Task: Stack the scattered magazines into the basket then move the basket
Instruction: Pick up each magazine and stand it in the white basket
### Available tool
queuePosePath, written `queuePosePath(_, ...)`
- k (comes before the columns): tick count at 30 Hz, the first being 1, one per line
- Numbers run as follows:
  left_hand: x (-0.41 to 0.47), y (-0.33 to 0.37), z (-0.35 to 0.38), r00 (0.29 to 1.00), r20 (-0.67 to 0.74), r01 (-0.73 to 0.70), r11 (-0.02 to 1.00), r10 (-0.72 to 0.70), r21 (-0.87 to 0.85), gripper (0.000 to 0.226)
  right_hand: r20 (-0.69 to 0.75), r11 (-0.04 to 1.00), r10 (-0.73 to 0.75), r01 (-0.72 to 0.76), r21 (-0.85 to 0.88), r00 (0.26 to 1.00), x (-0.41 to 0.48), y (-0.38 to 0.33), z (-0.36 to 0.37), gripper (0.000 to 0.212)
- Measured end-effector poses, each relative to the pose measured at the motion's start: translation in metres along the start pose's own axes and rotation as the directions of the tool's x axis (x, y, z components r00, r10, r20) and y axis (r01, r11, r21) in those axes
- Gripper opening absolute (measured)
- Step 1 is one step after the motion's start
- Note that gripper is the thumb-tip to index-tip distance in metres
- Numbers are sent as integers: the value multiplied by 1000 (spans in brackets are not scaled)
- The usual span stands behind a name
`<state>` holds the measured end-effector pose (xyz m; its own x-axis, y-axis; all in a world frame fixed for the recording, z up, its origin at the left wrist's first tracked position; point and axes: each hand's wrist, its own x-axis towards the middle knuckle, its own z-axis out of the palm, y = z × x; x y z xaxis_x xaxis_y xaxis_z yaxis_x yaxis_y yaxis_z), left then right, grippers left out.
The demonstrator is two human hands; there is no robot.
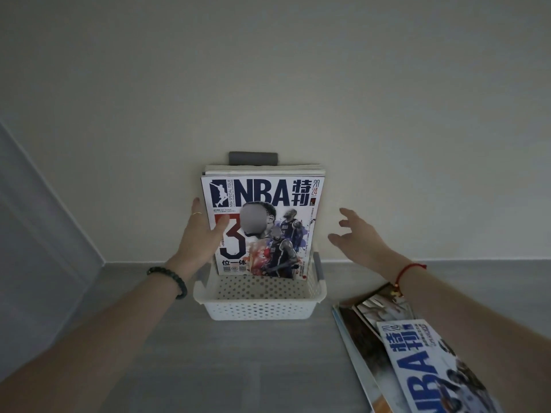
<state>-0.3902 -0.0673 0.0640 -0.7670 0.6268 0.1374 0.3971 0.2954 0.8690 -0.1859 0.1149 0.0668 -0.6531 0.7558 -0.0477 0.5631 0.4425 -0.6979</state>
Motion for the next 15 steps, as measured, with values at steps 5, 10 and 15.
queuePosePath(5, 25, 32, -10, 994, -105, 5, 983, -25, -184, 65, -16, 979, -70, 72, 193, 997, -5, -15, -11, 71)
queuePosePath(10, 56, 47, -11, 969, -84, 194, 927, -232, -319, 68, -89, 870, 59, -8, 493, 994, 15, -59, -8, 67)
queuePosePath(15, 73, 47, -7, 948, -51, 273, 881, -316, -386, 47, -83, 718, 314, -179, 672, 946, 50, -83, -2, 46)
